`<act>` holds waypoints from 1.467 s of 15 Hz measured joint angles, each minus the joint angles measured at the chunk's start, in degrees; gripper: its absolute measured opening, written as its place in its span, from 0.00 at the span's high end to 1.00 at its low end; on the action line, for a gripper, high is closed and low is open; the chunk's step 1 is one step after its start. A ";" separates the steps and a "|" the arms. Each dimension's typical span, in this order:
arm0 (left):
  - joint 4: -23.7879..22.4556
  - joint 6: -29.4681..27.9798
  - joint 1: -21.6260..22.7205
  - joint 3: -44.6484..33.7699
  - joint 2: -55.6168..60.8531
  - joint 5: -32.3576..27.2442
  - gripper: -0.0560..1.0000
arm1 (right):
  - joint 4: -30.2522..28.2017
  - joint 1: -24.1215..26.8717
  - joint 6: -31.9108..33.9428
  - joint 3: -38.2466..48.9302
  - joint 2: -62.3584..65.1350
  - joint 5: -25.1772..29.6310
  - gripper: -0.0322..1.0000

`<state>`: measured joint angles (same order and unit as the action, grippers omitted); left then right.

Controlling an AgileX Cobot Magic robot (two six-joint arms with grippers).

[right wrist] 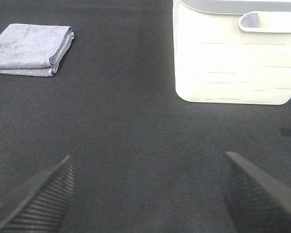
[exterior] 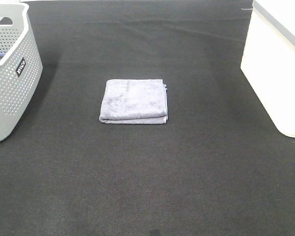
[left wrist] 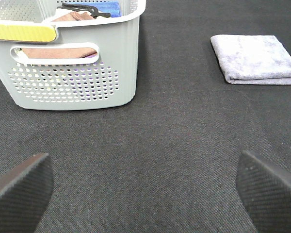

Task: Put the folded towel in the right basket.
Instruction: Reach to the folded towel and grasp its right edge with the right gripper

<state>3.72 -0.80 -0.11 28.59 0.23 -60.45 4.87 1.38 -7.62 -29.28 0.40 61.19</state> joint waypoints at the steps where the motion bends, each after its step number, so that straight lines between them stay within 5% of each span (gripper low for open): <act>1: 0.00 0.00 0.00 0.00 0.00 0.00 0.03 | 0.00 0.00 0.00 0.00 0.00 0.00 0.21; 6: 0.00 0.00 0.00 0.00 0.00 0.00 0.03 | 0.34 0.00 0.74 -1.60 -4.64 -4.07 0.21; 13: 0.00 0.00 0.00 0.00 0.00 0.00 0.03 | 1.55 0.00 1.32 -17.25 -38.27 -11.46 0.21; 22: 0.00 0.00 0.00 0.00 0.00 0.00 0.03 | 6.59 0.00 -0.92 -44.63 -76.60 -2.81 0.23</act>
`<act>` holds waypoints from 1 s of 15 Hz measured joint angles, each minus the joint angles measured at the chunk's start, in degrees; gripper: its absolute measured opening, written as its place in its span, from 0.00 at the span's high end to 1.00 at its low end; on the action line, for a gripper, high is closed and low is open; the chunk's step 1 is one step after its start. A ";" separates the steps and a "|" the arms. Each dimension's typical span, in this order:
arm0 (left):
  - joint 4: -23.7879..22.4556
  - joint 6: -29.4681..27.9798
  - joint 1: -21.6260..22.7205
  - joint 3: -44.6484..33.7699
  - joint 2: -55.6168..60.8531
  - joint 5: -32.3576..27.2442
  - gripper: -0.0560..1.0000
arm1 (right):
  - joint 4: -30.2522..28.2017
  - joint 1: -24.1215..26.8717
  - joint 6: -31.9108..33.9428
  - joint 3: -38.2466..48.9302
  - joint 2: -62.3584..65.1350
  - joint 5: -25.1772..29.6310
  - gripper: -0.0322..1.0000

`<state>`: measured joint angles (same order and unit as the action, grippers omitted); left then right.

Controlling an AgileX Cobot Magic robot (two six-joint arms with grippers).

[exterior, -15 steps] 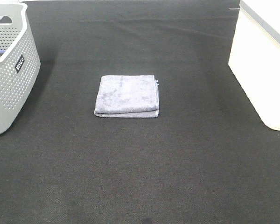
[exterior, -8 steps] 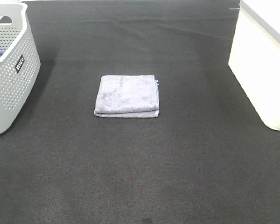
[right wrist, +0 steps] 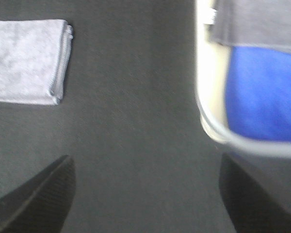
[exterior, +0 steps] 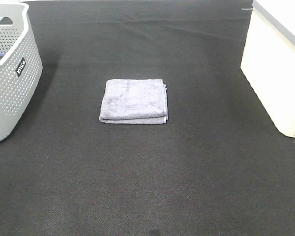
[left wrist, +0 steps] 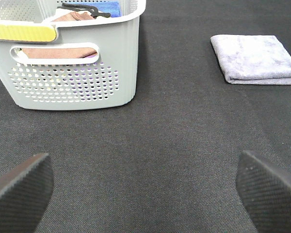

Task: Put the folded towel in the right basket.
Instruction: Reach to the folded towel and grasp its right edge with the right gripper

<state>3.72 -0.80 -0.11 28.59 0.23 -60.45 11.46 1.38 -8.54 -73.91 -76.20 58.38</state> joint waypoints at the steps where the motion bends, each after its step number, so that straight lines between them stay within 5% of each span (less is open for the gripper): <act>1: 0.00 0.00 0.00 0.00 0.00 0.00 0.03 | 1.55 0.00 -1.09 -4.24 -5.50 0.23 0.23; 4: 0.00 0.00 0.00 0.00 0.00 0.00 0.03 | 3.72 -1.55 -2.98 -11.69 -14.90 0.29 0.24; 10: 0.00 0.00 0.00 0.00 0.00 0.00 0.03 | 4.07 -12.95 -3.78 -26.01 -32.60 3.15 0.24; 15: 0.00 0.00 0.00 0.00 0.00 0.00 0.03 | 8.88 -13.81 -2.23 -37.99 -45.84 10.26 0.24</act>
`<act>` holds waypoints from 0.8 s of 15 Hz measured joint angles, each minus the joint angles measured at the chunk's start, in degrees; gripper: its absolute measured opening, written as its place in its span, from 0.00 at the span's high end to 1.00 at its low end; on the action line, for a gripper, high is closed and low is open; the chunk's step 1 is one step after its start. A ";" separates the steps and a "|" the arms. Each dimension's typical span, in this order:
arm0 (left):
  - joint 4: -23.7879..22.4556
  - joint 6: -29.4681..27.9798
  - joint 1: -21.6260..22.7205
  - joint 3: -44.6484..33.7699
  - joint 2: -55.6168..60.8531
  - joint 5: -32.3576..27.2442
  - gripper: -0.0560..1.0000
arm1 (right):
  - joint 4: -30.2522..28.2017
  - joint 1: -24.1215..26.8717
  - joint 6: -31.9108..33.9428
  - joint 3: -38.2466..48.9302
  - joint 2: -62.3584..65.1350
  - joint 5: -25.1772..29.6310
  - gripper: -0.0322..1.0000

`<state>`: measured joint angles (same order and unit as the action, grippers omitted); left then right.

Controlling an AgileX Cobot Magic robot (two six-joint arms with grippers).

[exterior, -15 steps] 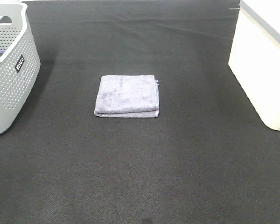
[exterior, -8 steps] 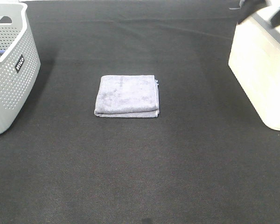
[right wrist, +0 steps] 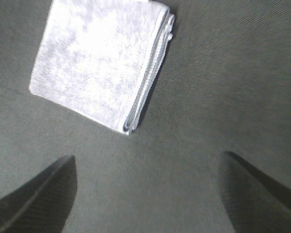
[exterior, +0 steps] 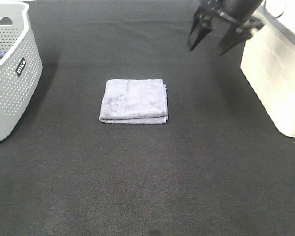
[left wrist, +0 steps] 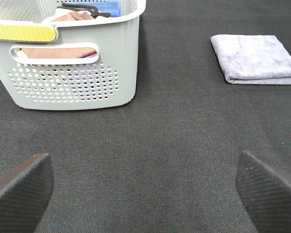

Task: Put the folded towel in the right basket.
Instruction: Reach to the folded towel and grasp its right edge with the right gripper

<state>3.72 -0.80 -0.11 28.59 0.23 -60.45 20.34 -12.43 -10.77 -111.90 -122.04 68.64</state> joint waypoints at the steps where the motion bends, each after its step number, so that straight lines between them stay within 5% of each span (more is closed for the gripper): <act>1: 0.00 0.00 0.00 0.00 0.00 0.00 0.03 | 1.03 0.00 0.00 -2.98 -3.27 0.52 0.24; 12: 0.00 0.00 0.00 0.00 0.00 0.00 0.03 | 12.43 0.00 -1.66 -16.16 -25.21 0.92 0.24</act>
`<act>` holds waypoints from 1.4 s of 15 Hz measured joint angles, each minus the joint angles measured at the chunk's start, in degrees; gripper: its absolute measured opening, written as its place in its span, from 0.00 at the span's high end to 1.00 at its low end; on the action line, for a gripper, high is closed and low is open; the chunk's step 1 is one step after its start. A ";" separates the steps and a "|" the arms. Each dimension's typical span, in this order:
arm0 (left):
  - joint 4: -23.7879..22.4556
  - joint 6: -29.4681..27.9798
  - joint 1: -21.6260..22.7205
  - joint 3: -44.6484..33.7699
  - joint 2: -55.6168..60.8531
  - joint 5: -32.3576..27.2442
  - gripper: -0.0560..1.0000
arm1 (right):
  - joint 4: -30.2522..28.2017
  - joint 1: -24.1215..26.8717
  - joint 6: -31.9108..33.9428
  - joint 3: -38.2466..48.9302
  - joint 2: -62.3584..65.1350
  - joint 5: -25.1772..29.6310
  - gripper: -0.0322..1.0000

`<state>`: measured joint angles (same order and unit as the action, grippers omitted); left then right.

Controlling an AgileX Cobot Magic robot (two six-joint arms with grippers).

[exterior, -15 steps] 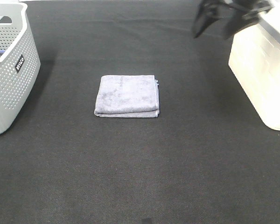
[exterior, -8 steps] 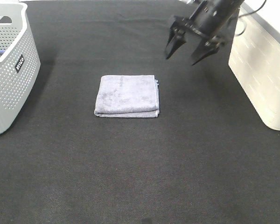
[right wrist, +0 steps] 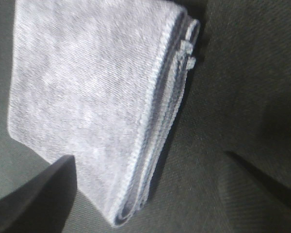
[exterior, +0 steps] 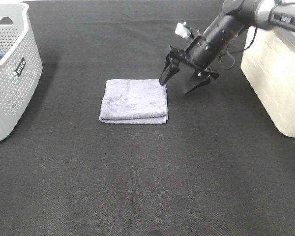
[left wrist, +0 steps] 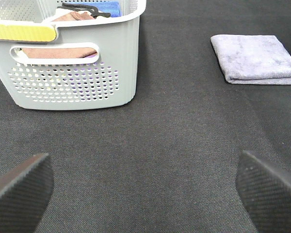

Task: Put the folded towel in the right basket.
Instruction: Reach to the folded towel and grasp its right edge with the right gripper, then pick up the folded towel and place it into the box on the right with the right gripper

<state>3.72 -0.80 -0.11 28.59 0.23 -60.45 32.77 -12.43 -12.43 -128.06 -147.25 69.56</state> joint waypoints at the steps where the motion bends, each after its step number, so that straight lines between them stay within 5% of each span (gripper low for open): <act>1: 0.00 0.00 0.00 0.00 0.00 0.00 0.03 | 0.40 0.00 -0.11 0.00 -0.80 -0.46 0.24; 9: 0.00 0.00 0.00 0.00 0.00 0.00 0.03 | 6.53 -1.32 -3.15 -0.63 -4.70 -3.04 0.25; 12: 0.00 0.00 0.00 0.00 0.00 0.00 0.03 | 6.25 -3.21 -3.21 -0.63 -5.27 -4.07 0.48; 14: 0.00 0.00 0.00 0.00 0.00 0.00 0.03 | 5.39 -3.27 -2.92 -0.52 -5.33 -4.13 0.88; 21: 0.00 0.00 0.00 0.00 0.00 0.00 0.03 | 1.26 -3.27 -2.92 -8.37 -2.01 -0.17 0.91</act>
<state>3.72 -0.80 -0.11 28.59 0.23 -60.45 34.03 -15.70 -15.36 -136.42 -149.26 69.39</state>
